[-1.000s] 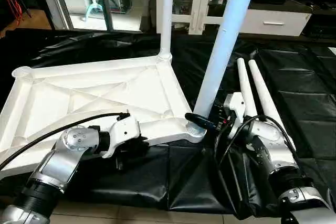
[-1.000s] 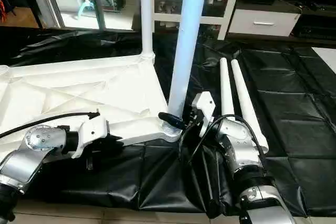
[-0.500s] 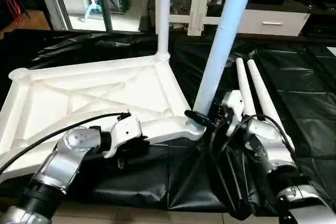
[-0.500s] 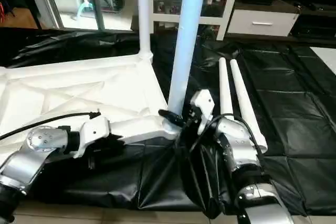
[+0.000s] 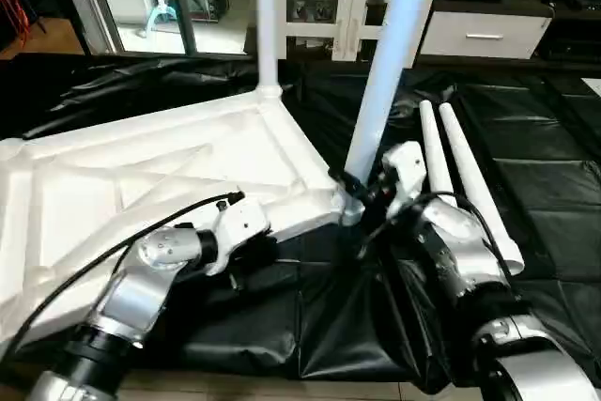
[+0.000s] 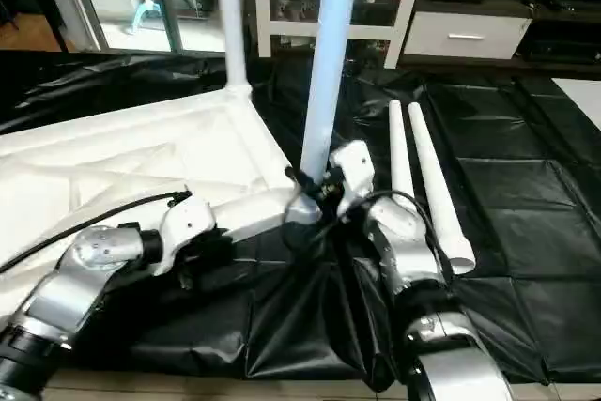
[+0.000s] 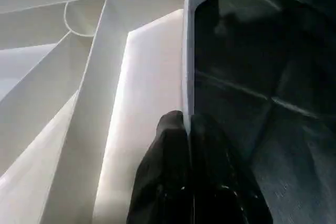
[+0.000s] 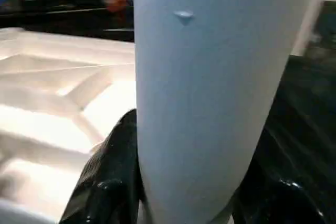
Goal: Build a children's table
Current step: Insert table leg to table base
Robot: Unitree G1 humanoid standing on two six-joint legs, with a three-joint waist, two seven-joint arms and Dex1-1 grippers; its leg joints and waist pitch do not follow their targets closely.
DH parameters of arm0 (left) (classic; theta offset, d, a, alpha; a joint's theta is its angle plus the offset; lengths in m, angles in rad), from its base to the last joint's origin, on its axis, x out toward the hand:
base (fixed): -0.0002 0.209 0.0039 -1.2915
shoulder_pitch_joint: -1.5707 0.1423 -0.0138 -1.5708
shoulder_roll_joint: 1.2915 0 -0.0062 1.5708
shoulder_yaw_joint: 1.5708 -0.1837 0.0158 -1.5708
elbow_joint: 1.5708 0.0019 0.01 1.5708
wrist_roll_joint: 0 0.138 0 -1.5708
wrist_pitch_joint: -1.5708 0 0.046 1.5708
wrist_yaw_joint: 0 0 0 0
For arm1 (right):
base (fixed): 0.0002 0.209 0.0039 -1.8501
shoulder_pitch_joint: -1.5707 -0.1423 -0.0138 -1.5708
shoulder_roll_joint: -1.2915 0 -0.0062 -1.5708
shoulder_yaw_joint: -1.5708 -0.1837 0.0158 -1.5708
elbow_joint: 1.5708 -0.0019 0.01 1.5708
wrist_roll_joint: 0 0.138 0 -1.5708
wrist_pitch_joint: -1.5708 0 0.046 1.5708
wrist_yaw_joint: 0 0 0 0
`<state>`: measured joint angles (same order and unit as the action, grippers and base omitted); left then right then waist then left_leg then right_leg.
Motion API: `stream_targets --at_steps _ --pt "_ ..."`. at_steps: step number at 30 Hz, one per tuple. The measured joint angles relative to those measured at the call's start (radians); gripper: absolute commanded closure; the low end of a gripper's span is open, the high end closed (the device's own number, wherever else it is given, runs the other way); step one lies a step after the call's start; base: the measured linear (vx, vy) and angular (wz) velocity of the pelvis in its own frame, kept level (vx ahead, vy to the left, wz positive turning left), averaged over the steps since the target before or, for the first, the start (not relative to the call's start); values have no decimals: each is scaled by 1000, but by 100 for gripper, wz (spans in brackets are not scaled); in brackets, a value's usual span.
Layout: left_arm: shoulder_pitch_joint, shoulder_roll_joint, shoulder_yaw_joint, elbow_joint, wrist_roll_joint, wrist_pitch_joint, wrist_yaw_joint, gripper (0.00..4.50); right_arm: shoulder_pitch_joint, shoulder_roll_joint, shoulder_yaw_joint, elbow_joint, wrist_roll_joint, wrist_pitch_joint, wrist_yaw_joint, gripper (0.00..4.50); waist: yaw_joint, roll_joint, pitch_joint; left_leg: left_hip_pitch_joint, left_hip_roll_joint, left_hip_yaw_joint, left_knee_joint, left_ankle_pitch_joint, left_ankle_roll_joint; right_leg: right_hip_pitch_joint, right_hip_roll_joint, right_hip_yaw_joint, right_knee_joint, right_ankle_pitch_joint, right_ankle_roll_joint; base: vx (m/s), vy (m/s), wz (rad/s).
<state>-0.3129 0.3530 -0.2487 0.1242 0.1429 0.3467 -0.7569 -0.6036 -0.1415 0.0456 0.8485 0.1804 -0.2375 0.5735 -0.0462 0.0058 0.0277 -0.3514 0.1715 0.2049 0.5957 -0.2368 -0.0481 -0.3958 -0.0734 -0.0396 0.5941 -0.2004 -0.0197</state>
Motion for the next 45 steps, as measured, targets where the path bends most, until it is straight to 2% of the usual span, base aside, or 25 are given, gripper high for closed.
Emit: stream_targets --at_steps 3,6,8,13,18,25,29,31,35,39,41,45 --pt "-2 -94 23 -17 -2 72 105 450 -32 17 -18 28 -15 10 -128 262 0 -2 1 -1 0 1 0 0 0 -1 0 0 -1 0 0 0 0 0" --pt "-14 -195 48 -23 -9 138 231 450 -68 49 -39 55 -26 14 -264 262 0 -10 5 -3 0 1 1 0 0 -4 0 -1 -1 0 0 0 0 0" --pt "-17 -236 48 -26 -9 161 291 450 -79 62 -40 63 -36 14 -331 262 1 -11 6 -4 1 1 1 0 1 -5 0 -2 -1 0 0 0 0 0" --pt "-29 -259 48 -26 -8 186 327 450 -100 95 -35 72 -94 14 -438 262 1 -14 8 -7 1 1 1 3 6 -8 0 -3 -1 0 0 0 0 0" --pt "-30 -257 47 -29 -8 188 327 450 -104 105 -37 77 -96 13 -433 262 1 -17 10 -7 1 1 1 3 6 -8 0 -3 -1 0 0 0 0 0" --pt "-8 -198 16 -70 -17 170 308 450 -106 93 -50 76 -75 12 -330 262 -4 -19 12 -7 2 1 1 3 7 -8 0 -4 0 0 0 0 0 0" --pt "11 -126 10 -82 -21 109 232 450 -102 56 -56 62 -42 28 -192 262 -6 -20 13 -6 4 1 1 3 7 -8 2 -4 1 0 0 0 0 0" --pt "30 -71 8 -90 -27 52 179 450 -97 29 -59 42 -5 58 -81 262 -6 -21 14 -6 4 1 1 3 7 -9 3 -4 1 0 0 0 0 0" --pt "59 39 10 -112 -80 -22 54 450 -72 -67 -55 -19 63 171 200 262 2 -22 17 -7 5 1 4 3 8 -9 3 -4 1 0 0 0 0 0" --pt "85 109 24 -120 -145 -79 -73 450 -50 -167 -18 -92 103 271 447 262 13 -23 18 -8 5 1 6 1 11 -9 2 -4 3 -1 -1 0 0 0" --pt "96 133 34 -120 -173 -92 -130 450 -34 -201 1 -120 111 295 537 263 23 -25 18 -7 5 1 6 1 11 -9 2 -4 4 -2 -3 0 0 0" --pt "107 184 36 -118 -221 -115 -227 450 -23 -249 26 -139 132 337 687 263 32 -28 20 -7 5 1 9 1 12 -9 1 -4 9 -3 -4 0 0 0"
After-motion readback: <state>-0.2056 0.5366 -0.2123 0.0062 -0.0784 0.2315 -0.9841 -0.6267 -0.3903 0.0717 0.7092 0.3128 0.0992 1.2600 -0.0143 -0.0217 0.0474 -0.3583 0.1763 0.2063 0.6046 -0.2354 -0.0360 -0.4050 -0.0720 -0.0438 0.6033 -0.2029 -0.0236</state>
